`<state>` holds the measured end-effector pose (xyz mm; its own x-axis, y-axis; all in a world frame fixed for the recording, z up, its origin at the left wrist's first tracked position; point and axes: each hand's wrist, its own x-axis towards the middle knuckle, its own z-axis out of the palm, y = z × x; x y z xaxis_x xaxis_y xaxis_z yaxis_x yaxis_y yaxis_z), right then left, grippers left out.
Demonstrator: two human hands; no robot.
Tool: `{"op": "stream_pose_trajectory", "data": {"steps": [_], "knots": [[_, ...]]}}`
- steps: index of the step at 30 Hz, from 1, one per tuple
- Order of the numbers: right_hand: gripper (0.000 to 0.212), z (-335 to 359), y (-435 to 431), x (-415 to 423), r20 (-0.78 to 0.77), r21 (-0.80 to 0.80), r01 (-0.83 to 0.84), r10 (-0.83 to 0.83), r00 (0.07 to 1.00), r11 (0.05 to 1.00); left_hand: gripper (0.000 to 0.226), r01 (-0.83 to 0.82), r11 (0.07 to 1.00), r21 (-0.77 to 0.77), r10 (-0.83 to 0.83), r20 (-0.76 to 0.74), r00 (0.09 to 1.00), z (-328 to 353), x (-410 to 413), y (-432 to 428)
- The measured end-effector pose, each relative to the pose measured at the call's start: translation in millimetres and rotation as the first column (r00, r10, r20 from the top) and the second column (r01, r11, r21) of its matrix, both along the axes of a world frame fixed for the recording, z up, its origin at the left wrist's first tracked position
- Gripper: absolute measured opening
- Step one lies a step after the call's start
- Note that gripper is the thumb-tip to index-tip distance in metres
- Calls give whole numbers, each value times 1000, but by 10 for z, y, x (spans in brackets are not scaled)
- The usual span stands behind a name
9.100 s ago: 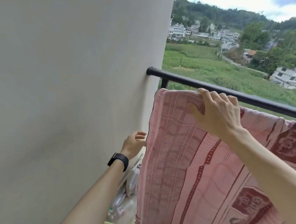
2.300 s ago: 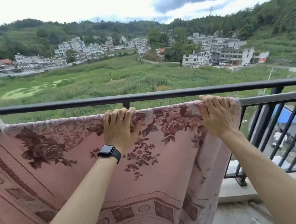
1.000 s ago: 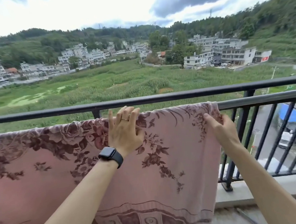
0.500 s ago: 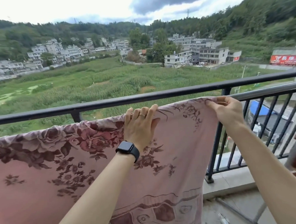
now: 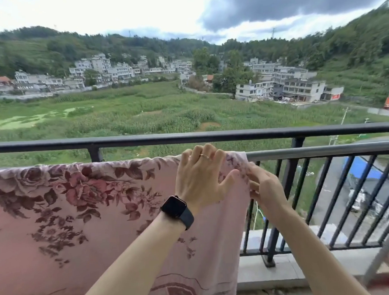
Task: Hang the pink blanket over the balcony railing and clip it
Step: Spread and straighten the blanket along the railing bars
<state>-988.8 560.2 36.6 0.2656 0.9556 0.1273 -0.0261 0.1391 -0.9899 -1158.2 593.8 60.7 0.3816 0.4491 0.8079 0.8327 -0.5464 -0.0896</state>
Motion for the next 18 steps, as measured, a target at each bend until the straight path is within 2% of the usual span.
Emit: {"op": "stream_pose_trajectory", "data": {"steps": [2, 4, 7, 9, 11, 12, 14, 16, 18], "knots": [[34, 8, 22, 62, -117, -18, -101, 98, 988, 995, 57, -30, 1000, 8, 31, -74, 997, -79, 226, -70], [37, -12, 91, -10, -127, -20, -180, 176, 976, 983, 60, -121, 992, -34, 114, -150, 982, -191, 204, -74], [35, -83, 139, -177, -45, -25, -303, 301, 952, 953, 33, -256, 961, -101, 242, -136, 961, -330, -5, -62], [36, -109, 191, -294, -32, -29, -372, 371, 928, 928, 21, -289, 940, -182, 277, -85, 957, -330, -176, -100], [34, -107, 231, -401, -50, -36, -408, 406, 912, 912, 19, -202, 893, -401, 250, 71, 966, -211, -355, -181], [30, -125, 282, -601, -49, -52, -405, 403, 914, 913, 16, -96, 840, -534, 241, 208, 948, -163, -598, -185], [22, -239, 400, -1081, -38, -96, -373, 371, 928, 923, 15, 157, 695, -701, 272, 459, 846, -166, -1163, -92], [25, -283, 468, -1401, -68, -130, -428, 423, 904, 894, 22, 345, 583, -735, 333, 604, 724, -130, -1498, -5], [25, -299, 522, -1631, -112, -118, -480, 468, 877, 869, 28, 371, 552, -746, 363, 616, 699, -89, -1659, 16]]}}
